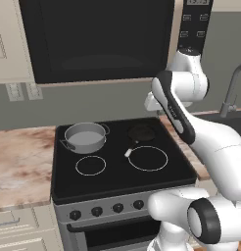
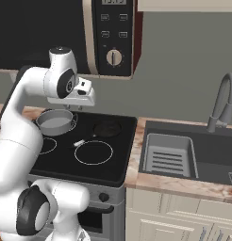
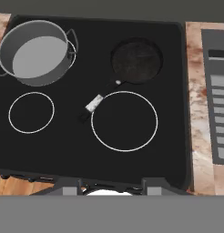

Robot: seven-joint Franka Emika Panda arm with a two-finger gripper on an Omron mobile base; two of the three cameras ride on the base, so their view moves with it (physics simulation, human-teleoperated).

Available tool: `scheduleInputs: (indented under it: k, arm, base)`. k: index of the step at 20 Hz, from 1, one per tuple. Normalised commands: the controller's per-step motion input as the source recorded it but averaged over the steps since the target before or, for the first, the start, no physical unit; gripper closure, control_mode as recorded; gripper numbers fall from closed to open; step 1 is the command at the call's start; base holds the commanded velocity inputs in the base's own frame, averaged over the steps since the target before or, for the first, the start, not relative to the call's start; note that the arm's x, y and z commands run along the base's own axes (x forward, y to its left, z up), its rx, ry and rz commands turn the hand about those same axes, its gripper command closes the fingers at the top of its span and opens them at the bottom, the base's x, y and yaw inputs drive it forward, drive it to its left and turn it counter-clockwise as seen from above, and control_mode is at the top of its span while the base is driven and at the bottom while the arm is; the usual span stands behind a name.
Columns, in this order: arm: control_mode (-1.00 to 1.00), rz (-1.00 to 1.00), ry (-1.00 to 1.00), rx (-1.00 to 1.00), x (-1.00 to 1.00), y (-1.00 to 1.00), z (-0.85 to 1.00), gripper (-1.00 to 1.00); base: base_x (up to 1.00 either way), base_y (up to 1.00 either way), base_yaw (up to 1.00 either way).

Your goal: Move the pot and pan from the stove into the sink.

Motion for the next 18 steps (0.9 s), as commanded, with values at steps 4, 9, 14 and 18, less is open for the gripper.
scheduleInputs:
  k: [4, 9, 14, 18]
  arm:
    - [-1.00, 0.00, 0.00, 0.00, -0.08, 0.00, 0.00, -1.00]
    - [-1.00, 0.00, 0.00, 0.00, -0.25, 0.03, -0.05, -1.00]
    - [-1.00, -0.02, 0.00, 0.00, -0.15, 0.05, -0.12, -1.00]
    - [-1.00, -0.06, 0.00, 0.00, 0.00, 0.04, -0.16, -1.00]
  base:
    - [0.00, 0.00, 0.00]
    - [0.00, 0.00, 0.00]
    - [0.00, 0.00, 0.00]
    - [0.00, 0.00, 0.00]
